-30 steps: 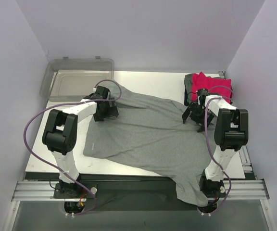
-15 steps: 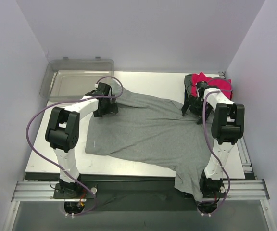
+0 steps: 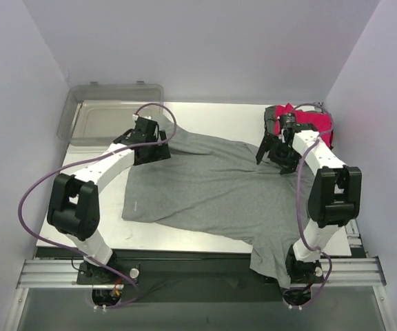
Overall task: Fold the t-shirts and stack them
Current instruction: Grap the side of the flattened tshirt closest away from the robot with both arms
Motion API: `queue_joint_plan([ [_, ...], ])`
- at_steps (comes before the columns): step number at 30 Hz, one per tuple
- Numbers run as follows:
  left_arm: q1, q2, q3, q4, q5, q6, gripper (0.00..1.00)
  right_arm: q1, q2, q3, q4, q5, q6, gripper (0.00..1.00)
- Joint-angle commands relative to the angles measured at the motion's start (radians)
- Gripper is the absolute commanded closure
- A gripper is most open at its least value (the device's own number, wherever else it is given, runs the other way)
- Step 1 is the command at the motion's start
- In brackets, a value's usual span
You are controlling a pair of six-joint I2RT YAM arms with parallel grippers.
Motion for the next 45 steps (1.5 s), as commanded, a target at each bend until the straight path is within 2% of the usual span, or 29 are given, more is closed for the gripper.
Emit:
queue_joint_plan([
  [1,-0.004,-0.061,-0.092,-0.032,-0.019,-0.042,0.03,0.036,-0.036,-0.092,-0.052,-0.027,0.015,0.01],
  [7,-0.001,-0.098,-0.216,-0.008,0.017,-0.08,0.03,0.06,-0.032,-0.193,-0.041,-0.033,0.034,0.01],
  [17,0.09,0.01,-0.271,0.077,0.069,-0.111,0.03,0.055,0.089,-0.161,-0.029,-0.043,0.046,0.01],
  [27,0.14,0.149,-0.152,0.077,0.03,-0.045,0.03,0.032,0.209,-0.045,-0.041,-0.079,0.047,0.01],
  [33,0.148,0.232,-0.054,0.063,0.027,-0.022,0.03,0.029,0.283,0.08,-0.082,-0.084,0.034,0.01],
  [45,0.139,0.255,0.035,0.069,0.006,-0.011,0.03,0.029,0.398,0.287,-0.159,-0.096,-0.002,0.02],
])
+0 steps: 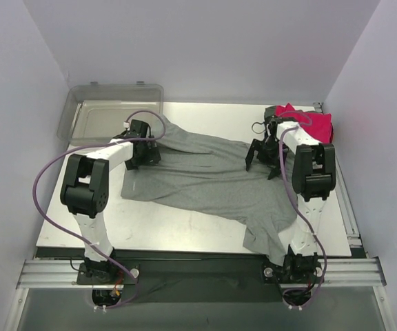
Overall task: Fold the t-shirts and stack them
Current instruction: Grap the side of the flattened tshirt closest away from the robot with both arms
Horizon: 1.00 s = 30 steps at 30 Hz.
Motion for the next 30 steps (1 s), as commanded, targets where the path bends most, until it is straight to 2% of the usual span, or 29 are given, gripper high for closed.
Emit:
queue_joint_plan([
  [1,-0.003,0.015,0.009,0.016,0.003,0.007,0.03,-0.004,0.028,0.055,-0.005,-0.021,-0.03,0.02],
  [5,-0.022,-0.053,-0.019,0.026,-0.009,-0.004,0.03,-0.005,0.015,0.085,-0.012,-0.03,-0.036,0.01],
  [9,-0.034,-0.194,-0.086,0.022,-0.038,-0.039,0.03,-0.005,-0.007,0.096,-0.015,-0.048,-0.04,0.01],
  [15,-0.033,-0.409,-0.236,-0.066,-0.138,-0.13,0.03,-0.002,-0.03,0.104,-0.015,-0.07,-0.049,0.01],
  [21,0.009,-0.503,-0.406,-0.132,-0.149,-0.217,0.05,0.004,-0.05,0.101,-0.014,-0.09,-0.053,0.02],
  [25,0.061,-0.575,-0.517,-0.111,-0.141,-0.276,0.21,0.011,-0.068,0.085,-0.012,-0.09,-0.053,0.02],
  [30,0.112,-0.615,-0.568,-0.07,-0.118,-0.282,0.28,0.014,-0.088,0.055,-0.012,-0.088,-0.059,0.02],
])
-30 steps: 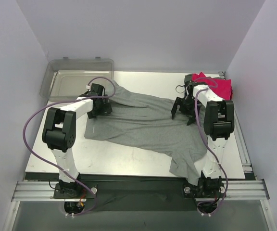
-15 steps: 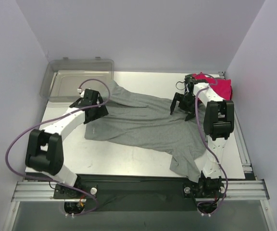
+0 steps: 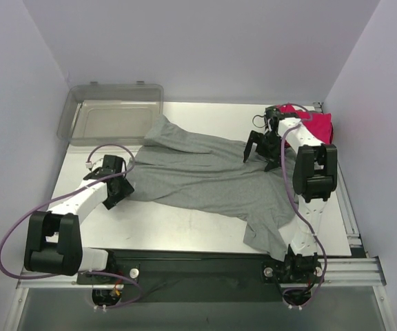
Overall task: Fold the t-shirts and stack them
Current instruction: Grap the side of the flattened tshirt closest away from the robot with both arms
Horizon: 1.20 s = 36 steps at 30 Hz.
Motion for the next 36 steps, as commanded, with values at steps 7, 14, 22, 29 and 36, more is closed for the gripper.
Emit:
queue_joint_plan([
  [7,0.029,-0.009,-0.002,0.095,0.034,-0.024,0.29,0.011,-0.093,-0.038,-0.032,-0.005,-0.014,0.02],
  [14,0.038,0.031,-0.007,0.126,0.041,-0.016,0.4,0.013,-0.104,-0.049,-0.032,-0.005,-0.013,0.02],
  [22,0.05,0.094,-0.002,0.169,0.041,0.004,0.53,0.018,-0.118,-0.071,-0.031,-0.004,-0.012,0.03],
  [29,0.083,0.124,-0.005,0.192,0.054,0.021,0.86,0.016,-0.11,-0.098,-0.028,-0.01,0.0,0.03],
  [36,0.142,0.077,-0.017,0.173,0.057,0.041,1.0,0.011,-0.095,-0.129,-0.023,0.004,0.001,0.03],
])
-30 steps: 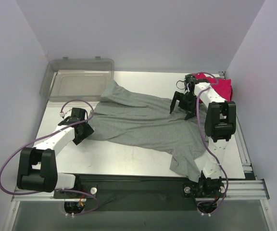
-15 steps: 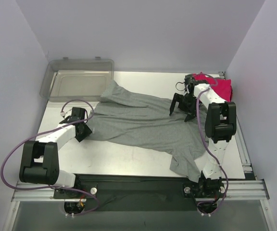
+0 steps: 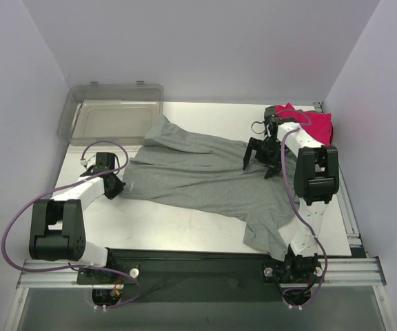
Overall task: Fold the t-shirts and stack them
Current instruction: Grap the side of the flattened tshirt closest away from the robot with both arms
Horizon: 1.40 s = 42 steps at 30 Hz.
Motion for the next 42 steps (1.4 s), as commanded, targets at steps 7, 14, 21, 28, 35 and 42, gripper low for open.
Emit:
queue_joint_plan([
  [7,0.125,-0.08,-0.033,-0.019,0.022,0.056,1.0,-0.002,-0.013,-0.013,-0.036,0.004,0.002,0.03],
  [14,0.13,-0.02,0.025,-0.002,0.073,0.118,1.0,0.0,0.016,0.01,-0.038,0.001,-0.006,0.03],
  [21,0.134,0.046,0.117,-0.017,0.125,0.135,1.0,-0.002,0.038,0.035,-0.039,0.004,0.001,0.03],
  [28,0.163,0.077,0.16,-0.04,0.151,0.141,1.0,0.0,0.048,0.049,-0.039,0.007,0.008,0.03],
  [35,0.174,0.061,0.196,-0.065,0.209,0.122,0.88,-0.002,0.051,0.049,-0.039,0.006,0.016,0.02],
  [42,0.173,0.064,0.21,-0.051,0.223,0.075,0.81,0.0,0.055,0.059,-0.039,0.001,0.02,0.02],
])
